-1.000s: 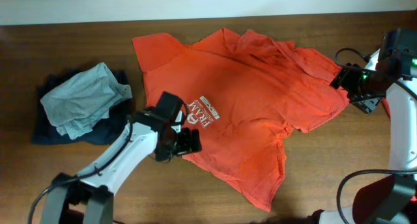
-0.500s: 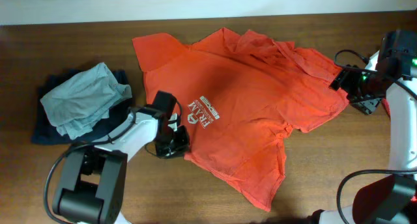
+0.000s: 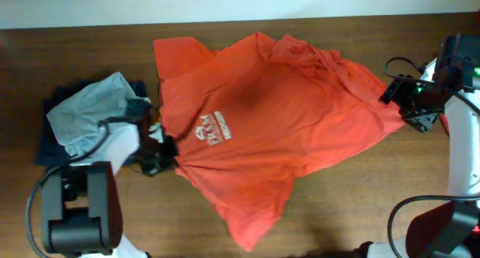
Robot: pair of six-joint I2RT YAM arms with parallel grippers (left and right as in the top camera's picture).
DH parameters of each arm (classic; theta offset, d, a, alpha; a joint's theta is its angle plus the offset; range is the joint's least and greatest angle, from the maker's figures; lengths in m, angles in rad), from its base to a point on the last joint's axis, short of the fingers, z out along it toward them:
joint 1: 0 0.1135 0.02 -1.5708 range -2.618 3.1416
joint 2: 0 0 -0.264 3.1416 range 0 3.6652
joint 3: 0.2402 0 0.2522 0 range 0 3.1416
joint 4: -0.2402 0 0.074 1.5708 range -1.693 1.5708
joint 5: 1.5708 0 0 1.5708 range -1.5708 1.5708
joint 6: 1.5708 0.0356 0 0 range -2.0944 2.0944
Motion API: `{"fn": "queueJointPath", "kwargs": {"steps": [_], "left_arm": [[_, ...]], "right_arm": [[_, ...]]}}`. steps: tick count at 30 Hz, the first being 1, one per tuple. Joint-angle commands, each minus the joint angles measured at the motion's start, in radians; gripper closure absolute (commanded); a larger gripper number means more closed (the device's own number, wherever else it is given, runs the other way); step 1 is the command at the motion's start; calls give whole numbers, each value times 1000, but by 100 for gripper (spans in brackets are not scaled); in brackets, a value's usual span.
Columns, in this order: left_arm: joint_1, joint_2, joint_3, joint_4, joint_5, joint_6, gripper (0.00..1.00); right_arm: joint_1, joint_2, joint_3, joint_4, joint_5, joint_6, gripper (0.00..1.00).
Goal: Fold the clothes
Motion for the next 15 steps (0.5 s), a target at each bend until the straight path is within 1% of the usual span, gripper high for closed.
{"fn": "queueJointPath", "kwargs": {"steps": [1, 3, 5, 6, 9, 13, 14, 15], "left_arm": [[69, 7, 86, 5, -91, 106, 99], [89, 6, 123, -2, -109, 126, 99], [101, 6, 158, -21, -154, 125, 99], [107, 7, 175, -33, -167, 125, 99], [113, 7, 214, -79, -206, 124, 100], [113, 6, 232, -162, -200, 113, 99], [113, 6, 232, -182, -200, 113, 96], [113, 6, 232, -196, -200, 113, 87]], "right_arm": [[6, -26, 6, 3, -5, -10, 25], [6, -26, 6, 4, -5, -11, 21], [6, -26, 5, 9, 3, -11, 12], [6, -26, 2, 18, 12, -12, 10], [6, -25, -18, 61, 13, -15, 7], [9, -6, -63, 131, 0, -85, 6], [11, 3, -82, 159, -26, -114, 6], [14, 9, -96, 180, -55, -143, 6]]}}
